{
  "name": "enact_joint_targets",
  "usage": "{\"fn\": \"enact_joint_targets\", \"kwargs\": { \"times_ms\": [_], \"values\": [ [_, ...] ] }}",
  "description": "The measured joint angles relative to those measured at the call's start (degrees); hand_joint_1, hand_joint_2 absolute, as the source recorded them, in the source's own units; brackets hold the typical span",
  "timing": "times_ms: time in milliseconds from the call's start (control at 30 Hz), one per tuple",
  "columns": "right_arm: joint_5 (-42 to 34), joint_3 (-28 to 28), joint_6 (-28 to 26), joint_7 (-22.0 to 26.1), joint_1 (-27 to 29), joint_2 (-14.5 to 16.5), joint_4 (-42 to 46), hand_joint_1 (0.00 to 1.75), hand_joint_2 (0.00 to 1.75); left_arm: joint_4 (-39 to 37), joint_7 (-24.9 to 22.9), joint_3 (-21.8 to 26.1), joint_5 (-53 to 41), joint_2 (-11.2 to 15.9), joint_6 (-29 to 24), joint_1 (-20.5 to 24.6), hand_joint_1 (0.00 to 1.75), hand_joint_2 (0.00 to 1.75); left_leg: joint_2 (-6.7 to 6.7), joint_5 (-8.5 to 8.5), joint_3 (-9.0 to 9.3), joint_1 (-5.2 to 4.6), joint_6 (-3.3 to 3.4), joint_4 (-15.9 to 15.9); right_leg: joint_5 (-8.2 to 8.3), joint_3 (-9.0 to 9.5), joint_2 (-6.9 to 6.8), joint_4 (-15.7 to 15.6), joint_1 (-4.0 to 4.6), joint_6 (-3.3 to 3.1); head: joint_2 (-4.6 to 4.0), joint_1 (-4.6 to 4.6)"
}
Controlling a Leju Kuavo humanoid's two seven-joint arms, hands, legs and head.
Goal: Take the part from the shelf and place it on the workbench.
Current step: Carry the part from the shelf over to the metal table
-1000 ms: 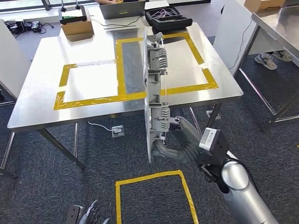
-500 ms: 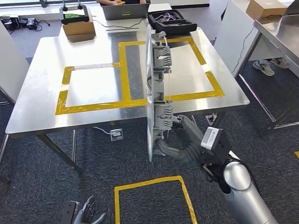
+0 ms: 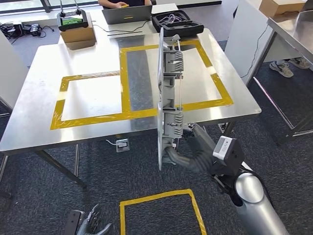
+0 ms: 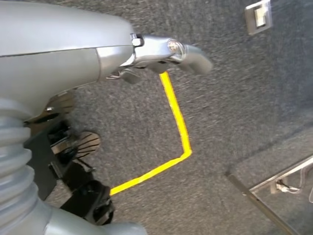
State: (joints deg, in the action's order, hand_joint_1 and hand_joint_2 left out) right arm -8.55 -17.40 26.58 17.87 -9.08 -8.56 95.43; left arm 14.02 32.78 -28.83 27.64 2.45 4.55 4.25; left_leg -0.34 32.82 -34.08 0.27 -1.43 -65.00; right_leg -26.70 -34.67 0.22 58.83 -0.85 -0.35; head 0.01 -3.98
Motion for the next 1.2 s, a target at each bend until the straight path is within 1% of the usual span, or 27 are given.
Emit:
{"fn": "enact_joint_targets", "kwargs": {
  "times_ms": [67,100,133,167,200,233,267,300,367,433,467,500,567,600,633,667,733,767,800,900,967,1000,1067,1100,1133,1167,1200],
  "values": [
    [0.0,0.1,-0.1,0.1,0.2,0.0,0.1,1.75,1.75,0.0,0.0,0.0,0.0,0.0,0.0,-0.1,0.0,1.75,0.03,2.57,-4.65,0.05,-0.27,-7.8,-0.57,0.56,0.0,0.0,0.05,-0.28,-0.01,-0.01],
    [0.0,0.1,-0.1,0.1,0.3,0.1,0.1,1.75,1.75,0.0,0.0,0.0,-0.1,0.0,0.0,-0.2,0.0,1.75,0.03,2.59,-6.36,0.06,-0.27,-10.1,-0.91,0.96,0.04,0.0,0.09,-0.3,0.0,-0.01],
    [0.0,0.1,-0.1,0.1,0.5,0.1,0.1,1.75,1.75,0.0,0.0,0.0,-0.1,0.0,0.0,-0.2,0.0,1.75,0.03,1.36,-7.06,0.05,-0.18,-10.2,-1.3,1.48,0.1,0.0,0.12,-0.27,0.01,-0.02],
    [0.0,0.1,-0.1,0.1,0.7,0.1,0.1,1.75,1.75,0.0,0.0,0.0,-0.1,0.0,0.0,-0.2,0.0,1.75,0.03,-0.95,-6.6,0.04,0.0,-8.0,-1.72,2.11,0.15,0.0,0.14,-0.2,0.01,-0.02],
    [0.1,0.1,-0.1,0.1,0.8,0.1,0.1,1.75,1.75,0.0,0.0,0.0,-0.1,0.1,0.0,-0.3,0.0,1.75,0.03,-3.85,-5.31,0.0,0.28,-4.2,-2.19,2.79,0.19,0.0,0.15,-0.08,0.01,-0.02],
    [0.1,0.1,0.0,0.2,0.9,0.1,0.2,1.75,1.75,0.0,0.0,0.0,-0.1,0.1,0.0,-0.3,0.0,1.75,0.01,-6.01,-3.8,-0.15,0.58,-0.3,-2.67,3.36,0.21,0.1,0.25,0.12,0.01,-0.02],
    [0.1,0.1,0.0,0.3,1.0,0.1,0.3,1.75,1.75,0.0,0.0,0.0,-0.1,0.2,0.0,-0.3,0.0,1.75,0.01,-7.24,-2.49,-0.29,0.89,2.9,-3.08,3.72,0.25,0.1,0.33,0.37,0.0,-0.03],
    [0.1,0.1,0.0,0.4,1.0,0.1,0.4,1.75,1.75,0.0,0.1,0.0,-0.1,0.2,0.0,-0.3,0.0,1.75,0.01,-7.61,-1.71,-0.42,1.17,4.7,-3.37,3.89,0.28,0.1,0.39,0.66,0.0,-0.03],
    [0.1,0.1,0.1,0.7,1.0,0.1,0.6,1.75,1.75,0.0,0.1,0.0,-0.1,0.2,0.0,-0.3,0.0,1.75,-0.02,-6.99,-1.25,-0.52,1.71,5.6,-3.67,4.02,0.29,-0.2,0.41,1.32,-0.01,-0.02],
    [0.2,0.1,0.2,0.8,1.1,0.1,0.8,1.75,1.75,0.0,0.2,0.0,-0.1,0.2,-0.1,-0.4,0.0,1.75,-0.05,-6.83,-0.82,-0.31,2.35,6.1,-4.23,4.04,0.18,0.4,0.31,1.98,-0.01,0.01],
    [0.2,0.1,0.3,0.8,1.0,0.1,0.9,1.75,1.75,0.0,0.2,0.1,-0.1,0.3,-0.1,-0.3,0.0,1.75,-0.04,-6.74,-0.48,-0.18,2.67,6.4,-5.06,3.31,0.13,2.0,0.31,2.28,-0.01,0.01],
    [0.2,0.2,0.3,0.8,1.1,0.1,1.0,1.75,1.75,0.0,0.3,0.1,-0.1,0.3,-0.2,-0.3,0.0,1.75,-0.01,-6.58,-0.17,-0.09,2.95,6.6,-6.36,1.78,0.09,5.0,0.23,2.53,-0.01,0.03],
    [0.2,0.2,0.5,0.8,1.0,0.1,1.0,1.75,1.75,0.1,0.4,0.3,-0.2,0.2,-0.2,-0.3,0.0,1.75,0.03,-6.09,0.27,-0.09,3.28,6.6,-9.06,-2.93,0.07,12.7,0.21,2.91,-0.01,0.05],
    [0.2,0.2,0.5,0.8,1.0,0.1,1.0,1.75,1.75,0.1,0.4,0.4,-0.4,0.1,-0.1,-0.4,0.0,1.75,0.0,-5.8,0.55,-0.09,3.32,6.6,-9.32,-4.92,0.06,15.4,0.19,3.04,-0.01,0.05],
    [0.2,0.2,0.5,0.8,1.1,0.0,1.0,1.75,1.75,0.1,0.4,0.5,-0.5,0.0,0.0,-0.4,0.0,1.75,-0.04,-5.47,0.93,-0.08,3.29,6.6,-8.34,-5.96,0.06,16.1,0.14,3.12,0.0,0.06],
    [0.2,0.2,0.5,0.7,1.1,0.0,1.0,1.75,1.75,0.1,0.3,0.5,-0.7,-0.1,0.0,-0.4,0.0,1.75,-0.12,-5.09,1.42,-0.05,3.19,6.6,-6.14,-5.84,0.05,14.4,0.08,3.14,0.0,0.05],
    [0.3,0.2,0.5,0.7,1.1,0.0,1.0,1.75,1.75,0.0,0.3,0.5,-1.1,-0.3,0.2,-0.5,0.0,1.75,-0.26,-4.19,2.4,-0.03,2.77,6.5,-0.89,-3.36,-0.05,7.1,-0.02,3.06,0.0,0.04],
    [0.3,0.2,0.5,0.8,1.0,0.0,1.0,1.75,1.75,0.0,0.3,0.6,-1.2,-0.4,0.2,-0.5,0.0,1.75,-0.33,-3.76,2.71,-0.11,2.45,6.3,0.55,-2.07,-0.1,3.7,0.04,2.82,0.0,0.06],
    [0.3,0.2,0.6,0.8,1.0,0.0,1.0,1.75,1.75,0.0,0.3,0.6,-1.3,-0.5,0.2,-0.4,0.0,1.75,-0.35,-3.44,2.85,-0.19,2.14,6.3,1.07,-1.27,-0.12,1.6,0.12,2.47,0.01,0.05],
    [0.3,0.2,0.6,0.7,1.1,0.0,1.0,1.75,1.75,0.0,0.2,0.6,-1.3,-0.6,0.3,-0.5,0.0,1.75,-0.28,-2.89,3.21,-0.27,1.16,6.6,0.33,-0.72,0.02,0.4,0.26,1.18,0.01,0.02],
    [0.3,0.2,0.6,0.7,1.1,-0.1,1.1,1.75,1.75,0.0,0.2,0.6,-1.3,-0.6,0.3,-0.4,0.0,1.75,-0.15,-1.81,2.82,-0.19,0.47,4.9,0.03,-0.02,0.0,0.0,0.07,0.43,0.0,-0.01],
    [0.3,0.2,0.6,0.7,1.1,0.0,1.1,1.75,1.75,0.1,0.2,0.6,-1.3,-0.6,0.3,-0.4,0.0,1.75,-0.09,-0.6,1.55,-0.11,0.18,2.2,-0.18,0.4,-0.05,-0.2,-0.03,0.11,0.0,-0.03],
    [0.4,0.2,0.6,0.8,1.2,0.0,1.1,1.75,1.75,0.0,0.2,0.6,-1.3,-0.6,0.3,-0.6,0.0,1.75,-0.01,2.16,-2.92,0.01,-0.21,-5.7,-0.73,1.02,-0.11,-0.2,0.02,-0.28,0.0,-0.05],
    [0.4,0.2,0.6,0.8,1.2,0.0,1.1,1.75,1.75,0.0,0.2,0.6,-1.3,-0.7,0.3,-0.7,0.0,1.75,-0.01,2.76,-5.09,0.05,-0.3,-8.9,-1.04,1.35,-0.06,-0.2,0.04,-0.33,0.0,-0.05],
    [0.4,0.2,0.6,0.8,1.2,0.0,1.1,1.75,1.75,0.0,0.2,0.6,-1.3,-0.7,0.3,-0.9,0.0,1.75,-0.01,2.21,-6.4,0.05,-0.29,-10.2,-1.36,1.75,0.01,-0.2,0.05,-0.32,0.0,-0.05],
    [0.4,0.2,0.6,0.7,1.2,0.0,1.1,1.75,1.75,0.0,0.2,0.6,-1.3,-0.7,0.3,-1.0,0.0,1.75,-0.01,0.48,-6.65,0.05,-0.19,-9.4,-1.72,2.26,0.1,-0.2,0.06,-0.26,0.01,-0.05],
    [0.4,0.2,0.6,0.7,1.2,0.0,1.1,1.75,1.75,0.0,0.2,0.7,-1.3,-0.7,0.3,-1.0,0.0,1.75,-0.01,-2.18,-5.85,0.03,0.01,-6.3,-2.13,2.85,0.16,-0.2,0.06,-0.15,0.01,-0.05]
  ]
}}
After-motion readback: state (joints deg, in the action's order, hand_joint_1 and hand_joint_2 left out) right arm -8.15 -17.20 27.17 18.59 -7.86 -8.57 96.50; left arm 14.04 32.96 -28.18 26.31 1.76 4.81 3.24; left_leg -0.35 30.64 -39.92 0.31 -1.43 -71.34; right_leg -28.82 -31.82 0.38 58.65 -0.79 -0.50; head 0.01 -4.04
